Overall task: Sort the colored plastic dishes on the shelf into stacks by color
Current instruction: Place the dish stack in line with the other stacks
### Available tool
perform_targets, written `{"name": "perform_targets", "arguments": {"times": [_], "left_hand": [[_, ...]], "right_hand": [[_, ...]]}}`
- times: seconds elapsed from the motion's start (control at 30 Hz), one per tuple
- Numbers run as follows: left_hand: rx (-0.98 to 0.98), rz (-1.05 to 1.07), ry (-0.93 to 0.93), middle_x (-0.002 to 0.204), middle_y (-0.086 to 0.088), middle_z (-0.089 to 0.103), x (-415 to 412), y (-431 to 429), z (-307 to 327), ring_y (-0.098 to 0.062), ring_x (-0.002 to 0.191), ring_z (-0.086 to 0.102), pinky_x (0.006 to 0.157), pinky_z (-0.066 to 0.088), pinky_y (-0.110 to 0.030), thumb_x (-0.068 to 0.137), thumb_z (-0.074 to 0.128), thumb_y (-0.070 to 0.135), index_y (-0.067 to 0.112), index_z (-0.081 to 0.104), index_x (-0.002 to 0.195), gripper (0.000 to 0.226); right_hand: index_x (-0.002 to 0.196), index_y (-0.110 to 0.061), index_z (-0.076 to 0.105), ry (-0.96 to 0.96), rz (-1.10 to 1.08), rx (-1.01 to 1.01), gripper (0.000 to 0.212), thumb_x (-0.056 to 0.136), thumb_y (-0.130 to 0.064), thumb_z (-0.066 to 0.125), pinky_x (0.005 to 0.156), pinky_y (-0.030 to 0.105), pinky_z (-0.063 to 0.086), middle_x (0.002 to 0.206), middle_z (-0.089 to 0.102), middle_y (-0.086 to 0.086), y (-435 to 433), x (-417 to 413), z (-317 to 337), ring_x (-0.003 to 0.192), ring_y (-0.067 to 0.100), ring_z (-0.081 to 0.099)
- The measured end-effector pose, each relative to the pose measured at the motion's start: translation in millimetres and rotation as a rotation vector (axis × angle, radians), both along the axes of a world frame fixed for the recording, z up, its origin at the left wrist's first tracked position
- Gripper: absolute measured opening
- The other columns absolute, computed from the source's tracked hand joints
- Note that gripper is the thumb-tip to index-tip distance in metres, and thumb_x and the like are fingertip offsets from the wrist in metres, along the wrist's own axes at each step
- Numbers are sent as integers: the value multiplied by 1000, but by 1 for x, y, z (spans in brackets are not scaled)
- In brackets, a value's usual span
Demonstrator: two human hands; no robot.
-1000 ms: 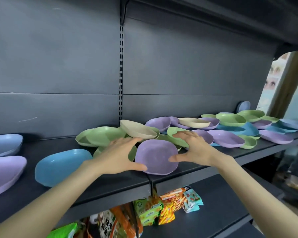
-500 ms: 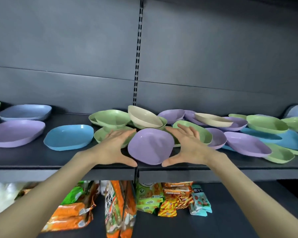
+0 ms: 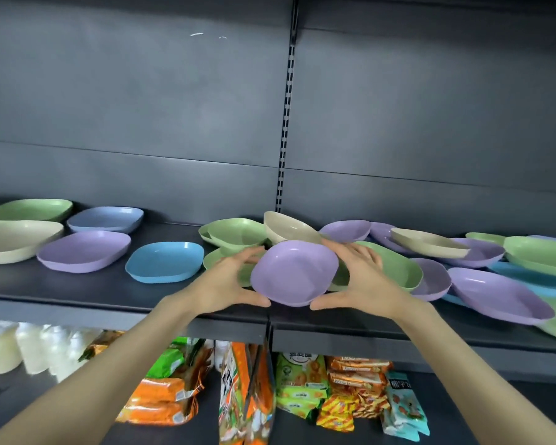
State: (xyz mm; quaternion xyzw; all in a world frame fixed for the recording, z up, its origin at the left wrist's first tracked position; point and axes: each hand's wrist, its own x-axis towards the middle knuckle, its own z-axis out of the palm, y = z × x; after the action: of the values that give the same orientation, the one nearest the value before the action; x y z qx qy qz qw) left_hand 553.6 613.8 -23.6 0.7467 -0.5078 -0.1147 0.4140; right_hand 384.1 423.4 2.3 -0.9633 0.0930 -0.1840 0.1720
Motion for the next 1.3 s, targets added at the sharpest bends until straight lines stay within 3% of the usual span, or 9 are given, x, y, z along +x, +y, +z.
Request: {"name": "perform_targets", "arguments": {"times": [0.07, 0.2, 0.27, 0.33, 0.47, 0.67, 0.87, 1.0, 1.3], "left_hand": [[-78, 47, 91, 118, 21, 56, 3, 10, 4, 10, 104, 56, 90, 40, -8, 58, 90, 21, 25, 42, 133, 89], [-227, 101, 246, 110, 13, 59, 9, 38, 11, 4, 75, 65, 69, 48, -9, 68, 78, -7, 30, 51, 110, 62], [-278, 143, 274, 111, 9, 62, 18, 56, 10, -1, 74, 67, 69, 50, -10, 69, 77, -8, 26, 52, 113, 61], [-317, 186, 301, 111, 8, 64, 31, 76, 9, -4, 77, 69, 71, 52, -13, 69, 77, -7, 22, 52, 117, 62], [-369, 233, 349, 109, 7, 65, 63, 114, 8, 0, 85, 69, 72, 52, -13, 69, 77, -7, 16, 47, 123, 65], [-405, 237, 368, 114, -5, 68, 131, 180, 3, -12, 97, 68, 87, 53, -22, 59, 88, 6, 15, 57, 121, 70], [-403, 215, 356, 104, 5, 72, 193, 238, -9, -8, 95, 68, 78, 52, -18, 50, 84, 29, 19, 62, 111, 65], [-383, 218, 290, 92, 11, 73, 217, 253, -19, -5, 88, 67, 77, 50, -16, 56, 82, 28, 21, 62, 106, 54], [-346, 203, 155, 106, 10, 70, 245, 264, -40, -7, 103, 63, 93, 48, -24, 67, 70, 49, 28, 61, 114, 53]], "right_hand": [[125, -54, 35, -24, 27, 72, 81, 56, -65, 76, 109, 41, 32, 129, 47, -21, 9, 6, 12, 125, 16, 42], [114, -54, 42, -85, 177, 310, 73, 64, -26, 87, 93, 9, 42, 117, 51, -38, 34, 26, 22, 105, -18, 50], [126, -23, 49, -66, 209, 343, 72, 65, -27, 86, 100, 25, 42, 124, 52, -6, 46, 45, 21, 109, 5, 52], [122, -8, 45, -49, 203, 386, 77, 62, -33, 87, 96, 21, 43, 113, 50, -3, 59, 66, 18, 105, 17, 48], [148, -22, 26, -46, 184, 486, 122, 48, -56, 85, 109, 27, 33, 143, 40, -14, 89, 111, 13, 131, 4, 39], [147, -21, 26, -92, 212, 601, 99, 66, -23, 85, 93, 16, 32, 143, 37, -12, 153, 180, 5, 122, -4, 36], [139, -17, 35, -164, 176, 690, 87, 68, -17, 84, 88, 8, 41, 117, 52, -20, 216, 240, -15, 112, -1, 51], [132, -24, 46, -168, 113, 717, 84, 60, -40, 87, 106, 29, 38, 131, 55, -10, 240, 263, -31, 125, 9, 49], [100, -44, 52, -215, 64, 707, 45, 74, -18, 79, 90, 10, 42, 120, 58, -13, 269, 279, -28, 103, -10, 56]]}}
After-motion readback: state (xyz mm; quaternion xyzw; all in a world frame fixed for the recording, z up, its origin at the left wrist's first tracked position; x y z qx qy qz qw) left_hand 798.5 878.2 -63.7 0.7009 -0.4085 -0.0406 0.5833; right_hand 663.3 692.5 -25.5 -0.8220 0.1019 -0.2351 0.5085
